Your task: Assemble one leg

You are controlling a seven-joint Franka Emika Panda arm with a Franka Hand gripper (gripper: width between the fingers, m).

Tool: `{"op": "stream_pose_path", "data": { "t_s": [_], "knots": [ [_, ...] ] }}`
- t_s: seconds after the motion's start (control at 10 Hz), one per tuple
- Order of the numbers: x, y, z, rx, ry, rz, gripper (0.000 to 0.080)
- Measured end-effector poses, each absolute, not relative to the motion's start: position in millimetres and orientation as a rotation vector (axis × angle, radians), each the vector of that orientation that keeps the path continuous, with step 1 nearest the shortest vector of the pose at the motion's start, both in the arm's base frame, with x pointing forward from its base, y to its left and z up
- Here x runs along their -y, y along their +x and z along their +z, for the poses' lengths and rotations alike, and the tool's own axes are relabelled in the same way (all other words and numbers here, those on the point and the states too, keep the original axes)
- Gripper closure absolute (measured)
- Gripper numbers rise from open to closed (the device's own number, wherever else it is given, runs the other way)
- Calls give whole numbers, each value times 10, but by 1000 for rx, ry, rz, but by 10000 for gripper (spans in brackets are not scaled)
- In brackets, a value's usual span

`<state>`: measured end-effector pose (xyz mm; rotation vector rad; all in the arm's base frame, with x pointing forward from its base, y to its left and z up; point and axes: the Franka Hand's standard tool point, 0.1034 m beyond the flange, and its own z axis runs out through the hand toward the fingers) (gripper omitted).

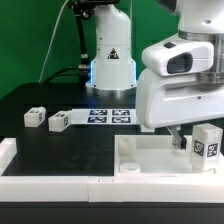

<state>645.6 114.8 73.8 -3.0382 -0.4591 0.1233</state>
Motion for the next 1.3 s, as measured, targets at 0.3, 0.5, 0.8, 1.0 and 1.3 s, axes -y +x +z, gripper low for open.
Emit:
{"op": "stream_pose_path", "data": {
  "t_s": [0.3, 0.5, 0.8, 1.0, 1.3],
  "knots": [
    [-1147, 6456, 737, 420, -3044, 125, 242],
    [-1145, 6455, 734, 375, -3051, 127, 509],
    [-1144, 6452, 724, -140, -3068, 147, 509],
    [-1133, 6457, 718, -655, -3003, 162, 509],
    [-1118, 6458, 711, -1308, -2796, 189, 509]
  ]
}}
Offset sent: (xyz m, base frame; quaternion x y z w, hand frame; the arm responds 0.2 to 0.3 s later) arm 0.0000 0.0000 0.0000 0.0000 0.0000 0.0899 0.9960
